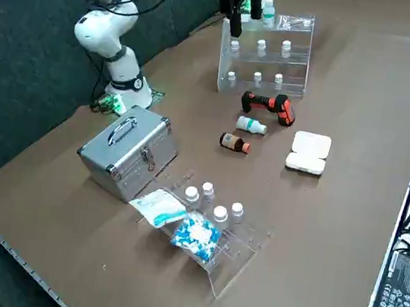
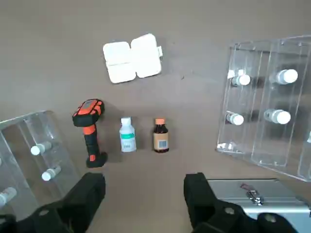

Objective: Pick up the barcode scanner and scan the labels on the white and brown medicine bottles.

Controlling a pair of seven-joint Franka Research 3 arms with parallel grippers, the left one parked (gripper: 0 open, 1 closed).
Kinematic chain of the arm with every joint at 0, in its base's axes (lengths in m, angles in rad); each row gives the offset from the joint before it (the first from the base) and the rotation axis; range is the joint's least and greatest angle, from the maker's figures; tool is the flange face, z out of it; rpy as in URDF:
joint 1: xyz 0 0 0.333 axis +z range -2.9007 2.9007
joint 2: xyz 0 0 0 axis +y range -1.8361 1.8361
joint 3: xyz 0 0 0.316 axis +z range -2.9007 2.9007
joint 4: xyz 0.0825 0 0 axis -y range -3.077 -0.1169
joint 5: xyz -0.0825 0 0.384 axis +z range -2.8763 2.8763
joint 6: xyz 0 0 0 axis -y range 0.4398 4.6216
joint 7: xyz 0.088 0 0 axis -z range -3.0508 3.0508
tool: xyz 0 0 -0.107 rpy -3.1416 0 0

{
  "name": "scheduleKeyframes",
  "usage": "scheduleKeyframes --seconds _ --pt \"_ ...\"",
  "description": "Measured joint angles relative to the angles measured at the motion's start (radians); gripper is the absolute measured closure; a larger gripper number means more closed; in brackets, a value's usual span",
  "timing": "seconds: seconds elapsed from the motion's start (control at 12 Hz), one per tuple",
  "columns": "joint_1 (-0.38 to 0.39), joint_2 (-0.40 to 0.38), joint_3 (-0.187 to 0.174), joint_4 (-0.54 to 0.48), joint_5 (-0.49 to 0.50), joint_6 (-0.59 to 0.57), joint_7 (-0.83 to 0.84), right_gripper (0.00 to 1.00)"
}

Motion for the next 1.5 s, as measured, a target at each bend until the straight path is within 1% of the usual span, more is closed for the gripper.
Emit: scheduleKeyframes --seconds 0.42,0.58,0.75,1.0,1.17,1.25,1.5 --pt "0.001 0.001 0.001 0.007 0.008 -0.037 0.0 0.0" --pt "0.006 0.015 0.006 0.007 0.008 -0.037 0.0 0.0" --pt "0.029 0.052 0.01 0.006 0.009 -0.037 0.0 0.0" --pt "0.114 0.143 0.018 -0.001 0.011 -0.011 0.009 0.0" --pt "0.159 0.182 0.022 -0.044 0.027 0.058 0.019 0.0" --pt "0.204 0.199 0.023 -0.124 0.032 0.17 0.072 0.0" --pt "0.277 0.22 0.025 -0.25 0.033 0.348 0.184 0.0"
